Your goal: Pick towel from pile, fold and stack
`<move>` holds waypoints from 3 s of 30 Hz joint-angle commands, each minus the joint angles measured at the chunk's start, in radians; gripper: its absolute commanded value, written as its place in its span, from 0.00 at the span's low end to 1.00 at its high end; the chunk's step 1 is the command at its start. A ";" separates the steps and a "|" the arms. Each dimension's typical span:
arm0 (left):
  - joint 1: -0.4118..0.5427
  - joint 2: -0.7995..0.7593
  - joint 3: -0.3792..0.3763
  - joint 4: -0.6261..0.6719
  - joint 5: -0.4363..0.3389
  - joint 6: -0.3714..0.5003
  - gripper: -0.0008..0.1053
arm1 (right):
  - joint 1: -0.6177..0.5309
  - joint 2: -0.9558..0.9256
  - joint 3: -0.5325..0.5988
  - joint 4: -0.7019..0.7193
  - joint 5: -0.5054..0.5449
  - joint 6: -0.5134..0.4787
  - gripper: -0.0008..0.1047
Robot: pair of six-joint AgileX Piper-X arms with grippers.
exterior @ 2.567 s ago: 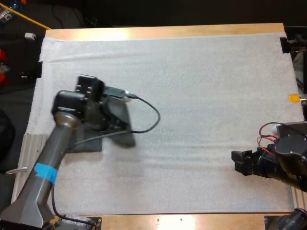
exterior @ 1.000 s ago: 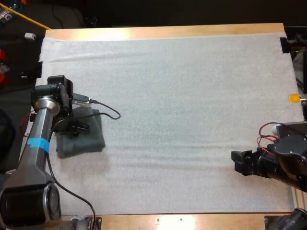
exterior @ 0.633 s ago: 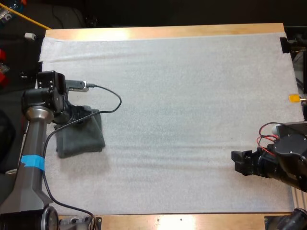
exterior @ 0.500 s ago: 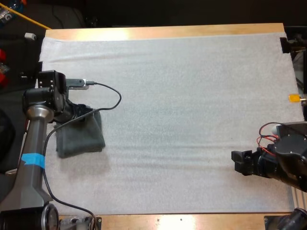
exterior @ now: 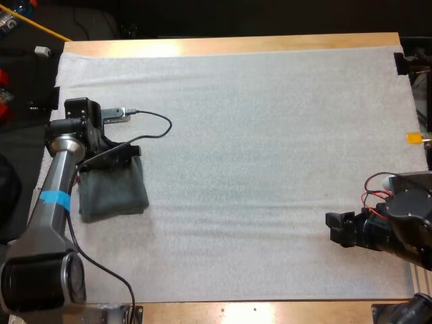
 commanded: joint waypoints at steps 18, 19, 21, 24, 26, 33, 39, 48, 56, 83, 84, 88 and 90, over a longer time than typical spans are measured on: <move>0.002 0.131 -0.004 -0.043 0.012 0.016 0.64 | 0.001 -0.007 -0.007 0.005 0.003 -0.001 0.64; 0.002 0.126 -0.004 -0.041 0.012 0.015 0.64 | 0.001 -0.007 -0.007 0.005 0.003 -0.001 0.64; 0.002 0.085 -0.004 -0.023 0.012 0.024 0.64 | 0.001 -0.007 -0.007 0.005 0.003 -0.001 0.64; 0.002 0.017 -0.004 0.014 0.005 0.033 0.64 | 0.001 -0.007 -0.007 0.005 0.003 -0.001 0.64; 0.002 -0.023 -0.004 0.038 0.005 0.033 0.64 | 0.001 -0.007 -0.007 0.005 0.003 -0.001 0.64; 0.002 -0.138 0.000 0.118 -0.002 0.037 0.64 | 0.001 -0.007 -0.007 -0.013 0.000 -0.001 0.64; 0.002 -0.148 0.098 0.100 -0.002 0.041 0.64 | 0.001 -0.007 -0.007 -0.083 -0.063 -0.001 0.64; 0.002 -0.148 0.295 -0.050 -0.002 0.041 0.64 | 0.001 -0.007 -0.007 -0.181 -0.128 0.016 0.64; 0.002 -0.149 0.326 -0.066 -0.002 0.057 0.64 | 0.001 -0.007 -0.007 -0.206 -0.137 0.020 0.64; -0.075 -0.611 0.174 0.039 0.089 0.057 0.64 | -0.240 0.181 -0.007 -0.213 0.027 -0.310 0.65; -0.083 -0.621 0.174 0.041 0.089 0.057 0.64 | -0.277 0.183 -0.007 -0.221 0.021 -0.326 0.65; -0.103 -0.653 0.174 0.050 0.089 0.057 0.64 | -0.429 0.184 -0.007 -0.239 -0.007 -0.375 0.65; -0.104 -0.665 0.174 0.060 0.089 0.057 0.64 | -0.500 0.184 -0.007 -0.236 -0.035 -0.389 0.65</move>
